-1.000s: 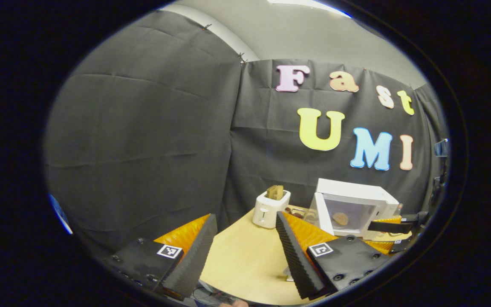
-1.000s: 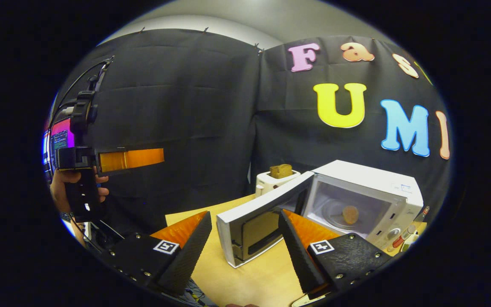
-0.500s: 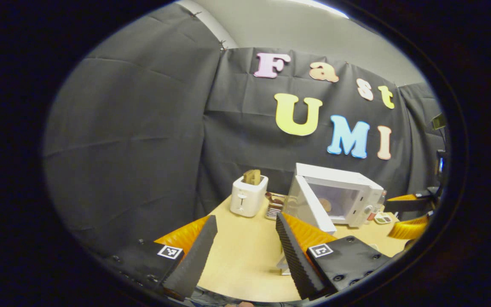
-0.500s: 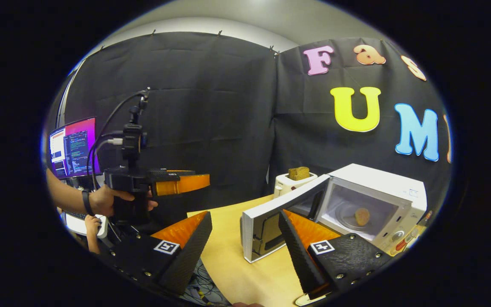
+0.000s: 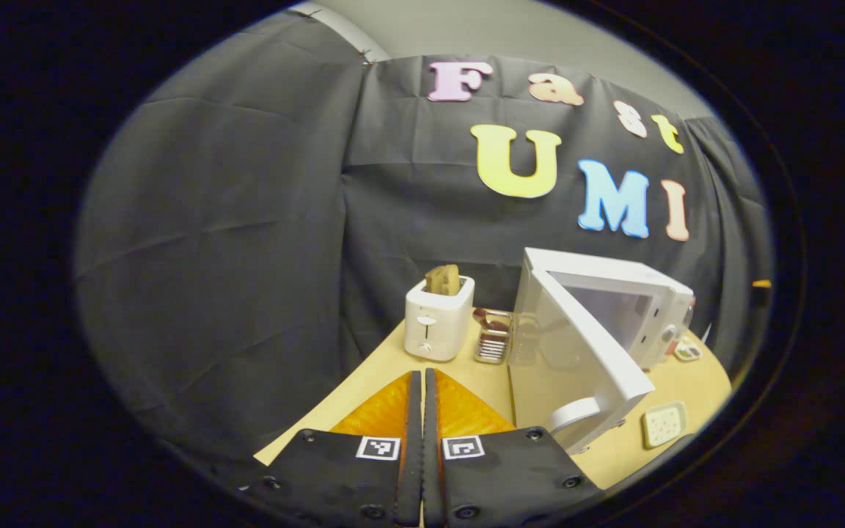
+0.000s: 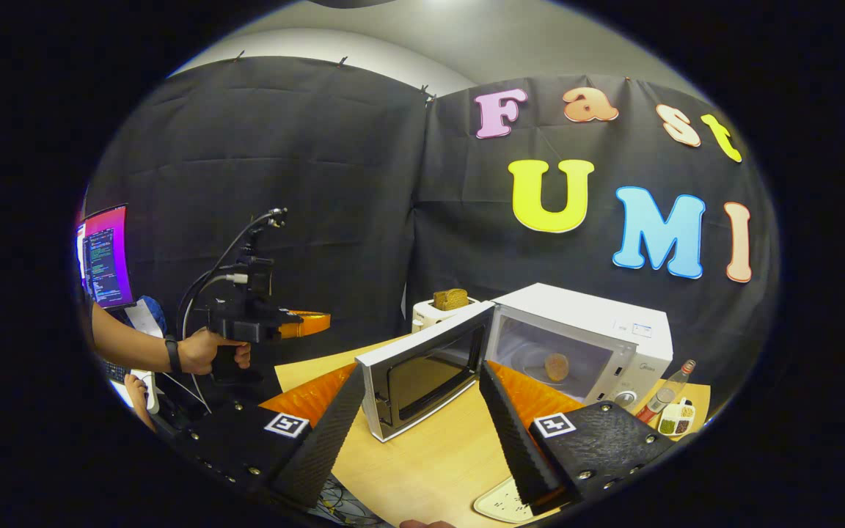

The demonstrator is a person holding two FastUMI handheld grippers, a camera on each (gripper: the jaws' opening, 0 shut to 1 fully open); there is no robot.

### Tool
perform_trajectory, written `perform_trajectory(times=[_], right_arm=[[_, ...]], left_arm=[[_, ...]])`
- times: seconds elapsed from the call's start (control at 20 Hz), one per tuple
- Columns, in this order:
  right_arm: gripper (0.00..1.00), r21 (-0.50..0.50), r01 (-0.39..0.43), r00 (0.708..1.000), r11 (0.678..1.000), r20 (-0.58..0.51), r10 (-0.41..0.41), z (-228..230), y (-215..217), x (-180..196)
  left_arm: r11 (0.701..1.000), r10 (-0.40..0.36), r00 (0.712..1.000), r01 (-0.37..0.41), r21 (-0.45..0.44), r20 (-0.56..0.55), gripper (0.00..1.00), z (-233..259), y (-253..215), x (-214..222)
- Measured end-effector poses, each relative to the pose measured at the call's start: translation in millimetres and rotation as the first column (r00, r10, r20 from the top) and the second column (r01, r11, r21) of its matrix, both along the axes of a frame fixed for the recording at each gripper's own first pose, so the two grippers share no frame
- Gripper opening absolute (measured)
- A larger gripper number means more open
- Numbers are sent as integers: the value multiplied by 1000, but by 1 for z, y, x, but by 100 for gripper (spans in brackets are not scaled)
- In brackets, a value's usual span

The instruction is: Open the microwave oven with the left hand, put the food in, and close the microwave oven.

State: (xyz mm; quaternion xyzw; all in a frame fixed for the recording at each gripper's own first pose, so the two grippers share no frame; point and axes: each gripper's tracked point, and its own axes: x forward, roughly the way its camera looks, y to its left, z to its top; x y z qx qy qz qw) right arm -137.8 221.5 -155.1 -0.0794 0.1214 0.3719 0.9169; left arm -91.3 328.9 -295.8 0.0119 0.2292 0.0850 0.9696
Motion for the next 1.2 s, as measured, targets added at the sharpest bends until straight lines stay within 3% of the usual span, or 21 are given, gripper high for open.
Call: perform_trajectory(times=[0.25, 0.4, 0.85, 1.2], right_arm=[[96, -11, 45, 999, 999, 7, -45, -2, -21, 9], [95, -13, 77, 997, 997, 11, -77, -4, -35, 15], [96, 9, 169, 985, 986, 25, -170, 3, -71, 22], [96, 20, 295, 955, 955, 28, -296, 8, -117, 31]], left_arm=[[966, -229, 971, 219, -136, -63, 8, -28, -68, 18], [944, -284, 956, 266, -193, -72, 7, -33, -88, 25], [886, -432, 898, 404, -230, -84, 7, -37, -168, 30], [842, -515, 853, 483, -242, -88, 9, -48, -237, 50]])
